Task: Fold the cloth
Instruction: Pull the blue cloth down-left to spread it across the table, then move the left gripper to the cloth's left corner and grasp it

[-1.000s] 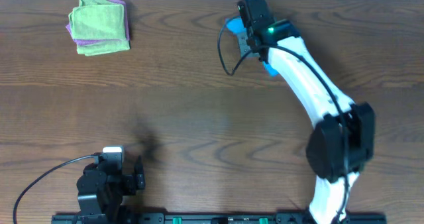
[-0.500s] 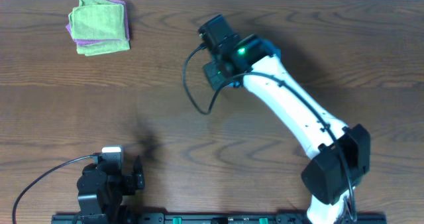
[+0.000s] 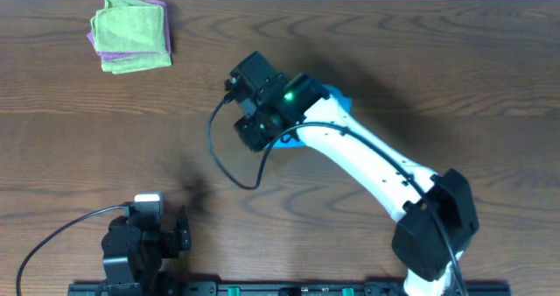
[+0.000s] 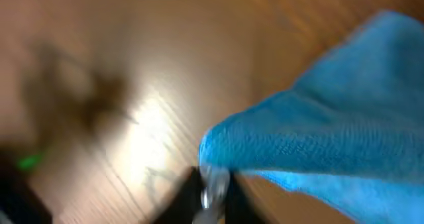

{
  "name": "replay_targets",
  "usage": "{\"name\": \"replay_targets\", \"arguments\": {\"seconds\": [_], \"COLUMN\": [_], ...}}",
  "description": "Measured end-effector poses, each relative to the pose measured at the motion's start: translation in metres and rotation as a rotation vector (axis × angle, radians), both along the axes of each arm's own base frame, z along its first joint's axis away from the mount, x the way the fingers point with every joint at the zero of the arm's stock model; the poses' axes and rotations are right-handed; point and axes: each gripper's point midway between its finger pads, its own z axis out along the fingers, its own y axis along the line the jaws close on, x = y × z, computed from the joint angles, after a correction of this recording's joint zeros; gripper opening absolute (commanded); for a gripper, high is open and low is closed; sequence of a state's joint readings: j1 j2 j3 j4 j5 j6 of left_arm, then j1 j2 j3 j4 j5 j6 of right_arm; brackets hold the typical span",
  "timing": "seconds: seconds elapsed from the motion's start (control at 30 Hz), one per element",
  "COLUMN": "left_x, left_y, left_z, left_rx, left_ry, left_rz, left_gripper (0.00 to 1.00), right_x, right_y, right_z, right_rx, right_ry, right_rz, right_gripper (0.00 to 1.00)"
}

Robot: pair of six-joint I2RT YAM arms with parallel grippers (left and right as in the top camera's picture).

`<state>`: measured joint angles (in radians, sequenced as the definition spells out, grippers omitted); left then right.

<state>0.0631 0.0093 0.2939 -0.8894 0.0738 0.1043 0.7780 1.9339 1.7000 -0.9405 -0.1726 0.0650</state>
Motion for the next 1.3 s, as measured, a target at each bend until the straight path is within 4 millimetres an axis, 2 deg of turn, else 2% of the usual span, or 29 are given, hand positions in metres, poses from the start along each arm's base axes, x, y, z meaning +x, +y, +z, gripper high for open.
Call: {"name": "replay_targets", "arguments": {"seconds": [0.03, 0.07, 0.13, 0.17, 0.3, 0.4, 0.5, 0.53, 0.6, 0.7, 0.83, 0.9, 1.07, 1.2, 1.3], "left_x": [0.0, 0.0, 0.0, 0.0, 0.0, 0.001, 0.002, 0.003, 0.007, 0.017, 0.02, 0.02, 0.037, 0.056, 0.083], "left_y": [0.0, 0.0, 0.0, 0.001, 0.004, 0.004, 0.004, 0.002, -0.004, -0.017, -0.031, -0.04, -0.053, -0.067, -0.081], "left_z": [0.0, 0.0, 0.0, 0.0, 0.0, 0.001, 0.002, 0.003, 0.007, 0.022, 0.027, 0.035, 0.081, 0.113, 0.131], "left_rx": [0.0, 0.0, 0.002, 0.005, 0.015, 0.017, 0.019, 0.012, -0.02, -0.11, -0.263, -0.332, -0.419, -0.451, -0.479], "left_ry": [0.0, 0.0, 0.001, 0.001, 0.001, -0.004, -0.011, -0.018, -0.04, -0.116, -0.091, -0.034, 0.108, 0.268, 0.338], "left_rz": [0.0, 0.0, 0.002, 0.005, 0.017, 0.019, 0.015, 0.008, -0.012, -0.048, -0.037, -0.045, -0.058, -0.087, -0.115], "left_gripper": [0.95, 0.95, 0.95, 0.95, 0.95, 0.95, 0.95, 0.95, 0.95, 0.95, 0.95, 0.95, 0.95, 0.96, 0.95], "right_x": [-0.004, -0.005, -0.006, -0.007, -0.002, 0.009, 0.023, 0.029, 0.035, 0.044, 0.047, 0.048, 0.034, 0.016, 0.003], "right_y": [0.009, 0.017, 0.027, 0.028, 0.023, 0.002, -0.038, -0.059, -0.09, -0.133, -0.167, -0.177, -0.185, -0.187, -0.189], "right_z": [0.001, 0.004, 0.008, 0.008, 0.007, 0.002, -0.006, -0.009, -0.013, -0.016, -0.017, -0.017, -0.029, -0.057, -0.081], "right_rx": [0.027, 0.054, 0.092, 0.096, 0.089, 0.025, -0.054, -0.086, -0.12, -0.132, -0.117, -0.104, -0.106, -0.114, -0.119], "right_ry": [-0.002, -0.014, -0.024, -0.021, -0.013, -0.011, 0.03, 0.06, 0.113, 0.196, 0.284, 0.31, 0.37, 0.422, 0.458], "right_rz": [0.029, 0.054, 0.076, 0.076, 0.026, -0.071, -0.187, -0.249, -0.328, -0.44, -0.518, -0.536, -0.53, -0.516, -0.516], "right_gripper": [0.68, 0.75, 0.83, 0.83, 0.8, 0.74, 0.7, 0.69, 0.68, 0.67, 0.62, 0.59, 0.54, 0.48, 0.46]}}
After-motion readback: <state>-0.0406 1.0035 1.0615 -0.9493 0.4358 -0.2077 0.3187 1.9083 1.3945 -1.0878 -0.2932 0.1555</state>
